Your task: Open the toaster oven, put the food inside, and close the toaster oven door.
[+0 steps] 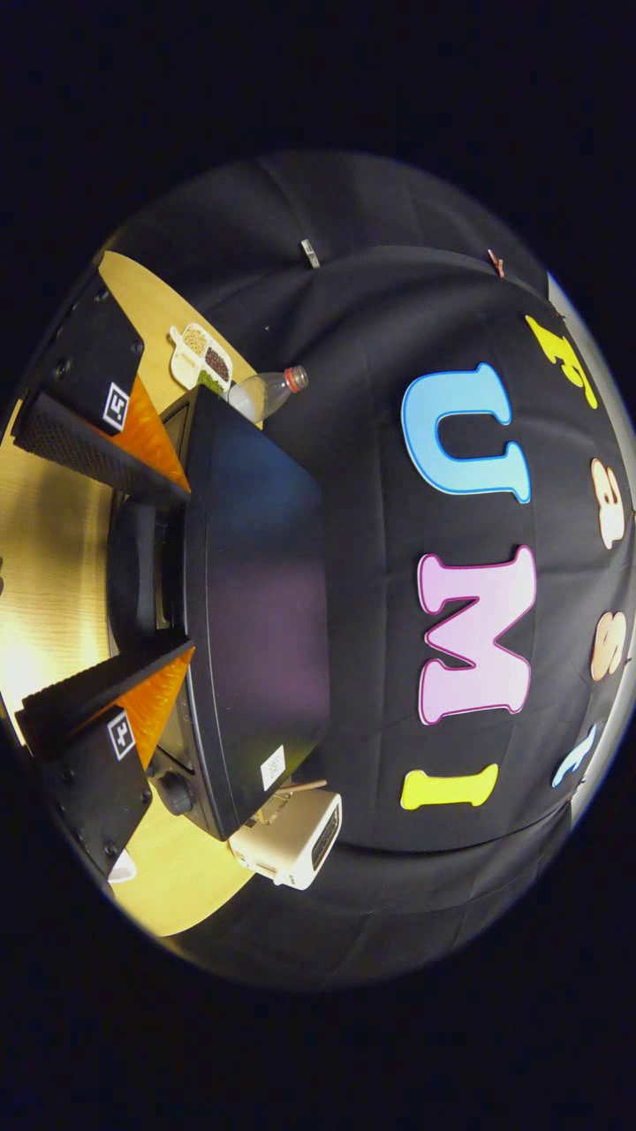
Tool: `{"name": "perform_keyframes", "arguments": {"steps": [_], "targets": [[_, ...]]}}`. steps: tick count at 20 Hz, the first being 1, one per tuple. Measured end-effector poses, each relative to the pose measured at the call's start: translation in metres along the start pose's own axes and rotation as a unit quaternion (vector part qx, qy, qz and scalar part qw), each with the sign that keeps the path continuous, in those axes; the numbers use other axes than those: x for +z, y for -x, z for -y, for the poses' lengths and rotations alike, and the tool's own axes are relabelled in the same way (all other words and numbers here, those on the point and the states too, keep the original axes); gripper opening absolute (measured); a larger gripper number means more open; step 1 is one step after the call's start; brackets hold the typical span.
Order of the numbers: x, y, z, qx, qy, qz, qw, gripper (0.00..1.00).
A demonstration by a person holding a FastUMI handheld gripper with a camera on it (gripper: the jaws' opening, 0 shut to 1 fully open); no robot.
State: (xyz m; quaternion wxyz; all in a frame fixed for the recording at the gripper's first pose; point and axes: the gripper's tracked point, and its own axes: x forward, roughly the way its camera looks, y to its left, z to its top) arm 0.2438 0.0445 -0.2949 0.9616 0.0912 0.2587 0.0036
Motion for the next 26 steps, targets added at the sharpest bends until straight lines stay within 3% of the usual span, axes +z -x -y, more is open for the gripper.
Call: {"name": "perform_keyframes", "arguments": {"steps": [9,17,26], "targets": [[-0.019,0.022,0.000,-0.009,0.015,-0.012,1.000,0.97],[-0.089,0.072,0.004,-0.005,0.018,-0.086,0.996,0.96],[-0.150,0.127,0.039,-0.013,-0.036,-0.165,0.985,0.96]]}}
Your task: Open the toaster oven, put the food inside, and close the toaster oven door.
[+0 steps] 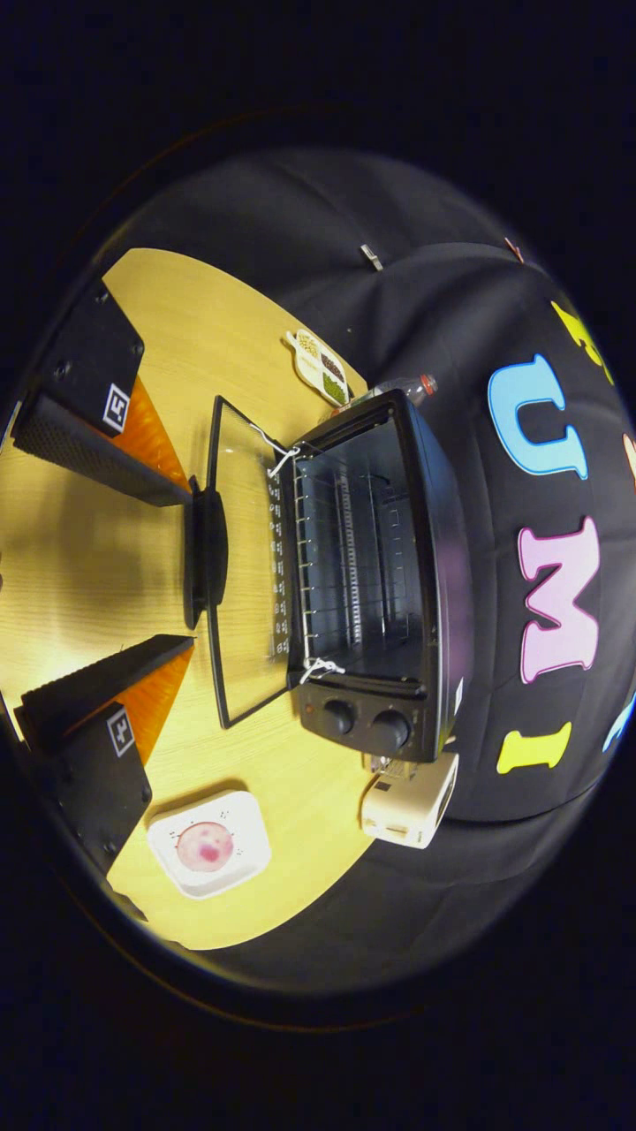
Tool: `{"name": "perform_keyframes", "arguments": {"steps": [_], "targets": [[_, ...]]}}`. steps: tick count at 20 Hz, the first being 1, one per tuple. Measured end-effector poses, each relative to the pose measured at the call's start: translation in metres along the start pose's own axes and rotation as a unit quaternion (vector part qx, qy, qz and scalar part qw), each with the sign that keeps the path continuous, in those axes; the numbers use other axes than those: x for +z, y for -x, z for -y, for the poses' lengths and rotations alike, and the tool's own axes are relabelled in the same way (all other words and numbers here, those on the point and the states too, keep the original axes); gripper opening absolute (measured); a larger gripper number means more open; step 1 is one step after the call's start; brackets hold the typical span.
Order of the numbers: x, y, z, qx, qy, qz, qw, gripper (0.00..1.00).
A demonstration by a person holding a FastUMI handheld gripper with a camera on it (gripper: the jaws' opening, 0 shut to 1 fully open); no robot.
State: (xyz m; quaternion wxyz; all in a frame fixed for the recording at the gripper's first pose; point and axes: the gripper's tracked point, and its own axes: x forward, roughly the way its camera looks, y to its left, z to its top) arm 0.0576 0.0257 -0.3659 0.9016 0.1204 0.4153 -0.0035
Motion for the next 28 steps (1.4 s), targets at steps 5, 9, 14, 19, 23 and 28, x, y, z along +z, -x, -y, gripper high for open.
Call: {"name": "perform_keyframes", "arguments": {"steps": [5,9,14,19,23,28], "targets": [[0.023,0.049,0.080,-0.032,-0.002,0.041,0.999,0.96],[0.043,0.073,0.183,-0.057,-0.059,0.040,0.996,0.94],[0.057,0.060,0.292,-0.072,-0.024,0.013,0.997,0.93],[0.024,0.005,0.338,-0.012,-0.027,-0.087,0.996,0.71],[-0.004,-0.027,0.355,0.015,-0.031,-0.150,0.988,0.63],[-0.012,-0.048,0.352,0.043,-0.036,-0.179,0.982,0.48]]}}
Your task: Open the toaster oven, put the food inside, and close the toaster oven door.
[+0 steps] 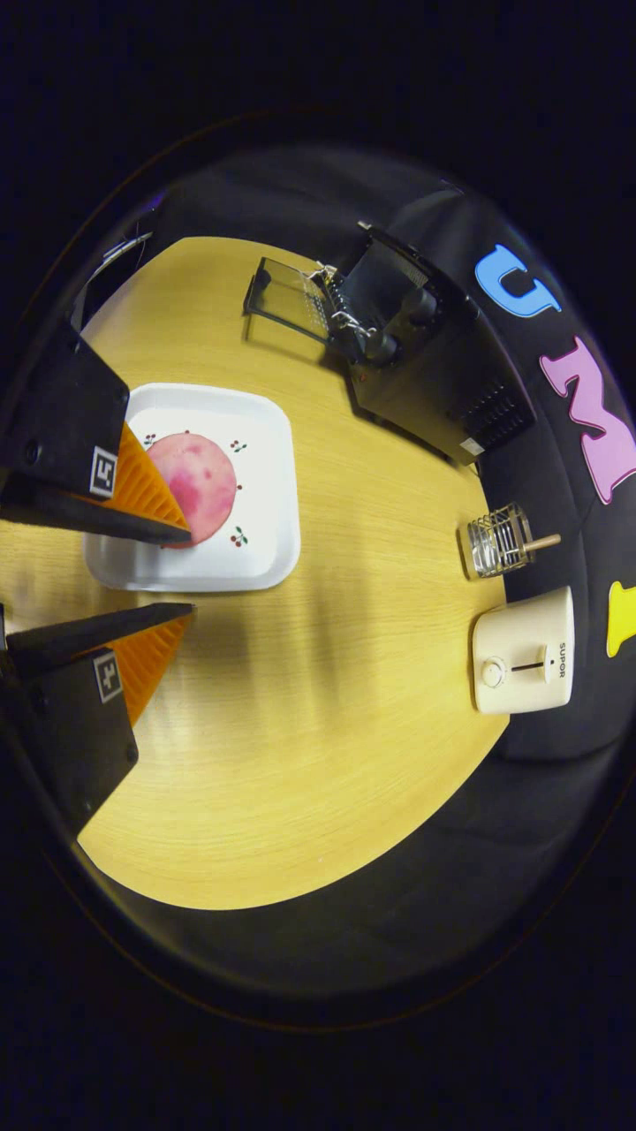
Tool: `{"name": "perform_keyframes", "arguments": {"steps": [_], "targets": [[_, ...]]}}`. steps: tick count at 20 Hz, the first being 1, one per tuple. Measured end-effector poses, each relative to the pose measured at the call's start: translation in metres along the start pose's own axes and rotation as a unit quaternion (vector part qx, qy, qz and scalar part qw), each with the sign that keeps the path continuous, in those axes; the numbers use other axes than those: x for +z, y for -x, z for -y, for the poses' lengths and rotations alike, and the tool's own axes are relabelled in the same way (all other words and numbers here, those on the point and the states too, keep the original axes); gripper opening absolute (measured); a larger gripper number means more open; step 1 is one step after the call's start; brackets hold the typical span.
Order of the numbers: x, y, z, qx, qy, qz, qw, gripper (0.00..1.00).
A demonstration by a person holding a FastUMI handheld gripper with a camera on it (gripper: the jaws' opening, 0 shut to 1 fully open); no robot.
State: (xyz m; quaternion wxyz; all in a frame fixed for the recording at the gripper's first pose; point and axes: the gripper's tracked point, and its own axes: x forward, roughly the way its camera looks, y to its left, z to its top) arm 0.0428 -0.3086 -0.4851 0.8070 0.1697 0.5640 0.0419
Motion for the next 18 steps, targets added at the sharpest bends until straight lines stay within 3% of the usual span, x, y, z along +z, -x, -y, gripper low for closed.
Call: {"name": "perform_keyframes", "arguments": {"steps": [3,4,6,13,18], "targets": [[0.006,0.000,0.003,0.007,-0.009,-0.010,1.000,0.43],[0.006,-0.006,0.010,0.006,-0.012,-0.015,1.000,0.27],[0.006,-0.006,0.008,0.014,-0.029,-0.023,0.999,0.11],[-0.003,-0.006,0.004,0.035,-0.064,-0.056,0.996,0.05],[-0.001,0.003,-0.024,0.084,-0.157,-0.040,0.983,0.05]]}}
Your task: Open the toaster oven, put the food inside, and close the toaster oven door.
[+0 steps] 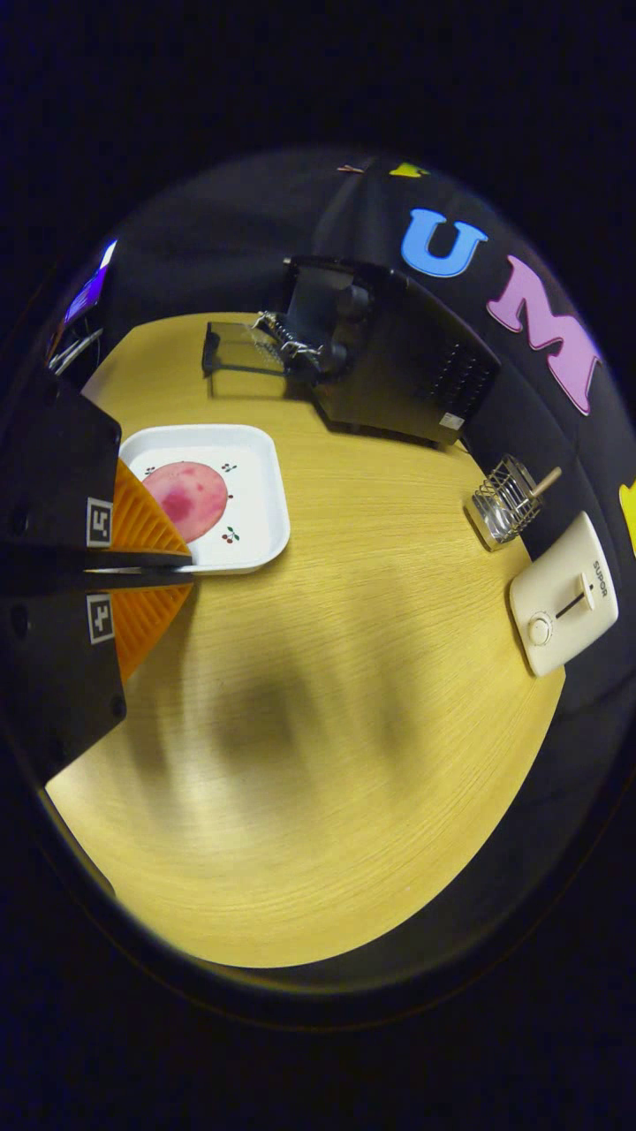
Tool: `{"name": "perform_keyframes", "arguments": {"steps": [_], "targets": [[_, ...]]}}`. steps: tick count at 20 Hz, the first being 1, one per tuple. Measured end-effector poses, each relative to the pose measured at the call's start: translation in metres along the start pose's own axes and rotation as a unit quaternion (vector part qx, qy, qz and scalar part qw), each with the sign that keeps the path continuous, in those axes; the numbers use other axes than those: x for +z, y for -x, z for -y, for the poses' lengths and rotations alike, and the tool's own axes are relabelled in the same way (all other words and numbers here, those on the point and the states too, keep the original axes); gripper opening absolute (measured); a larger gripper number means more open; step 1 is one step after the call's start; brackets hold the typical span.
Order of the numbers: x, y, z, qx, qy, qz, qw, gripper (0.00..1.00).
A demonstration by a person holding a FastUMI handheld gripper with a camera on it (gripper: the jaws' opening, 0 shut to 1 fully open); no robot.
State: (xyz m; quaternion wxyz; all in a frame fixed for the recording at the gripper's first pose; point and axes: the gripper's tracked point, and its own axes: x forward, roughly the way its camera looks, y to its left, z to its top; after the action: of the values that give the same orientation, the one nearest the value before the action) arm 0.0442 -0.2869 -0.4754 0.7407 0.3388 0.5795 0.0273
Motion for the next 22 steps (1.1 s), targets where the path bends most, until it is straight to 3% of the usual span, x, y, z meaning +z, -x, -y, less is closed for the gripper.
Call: {"name": "perform_keyframes", "arguments": {"steps": [8,13,22], "targets": [[-0.023,0.032,-0.052,0.061,-0.089,0.042,0.993,0.05],[-0.028,0.048,-0.120,0.084,-0.120,0.097,0.984,0.05],[-0.048,-0.012,-0.248,0.099,-0.214,0.148,0.960,0.05]]}}
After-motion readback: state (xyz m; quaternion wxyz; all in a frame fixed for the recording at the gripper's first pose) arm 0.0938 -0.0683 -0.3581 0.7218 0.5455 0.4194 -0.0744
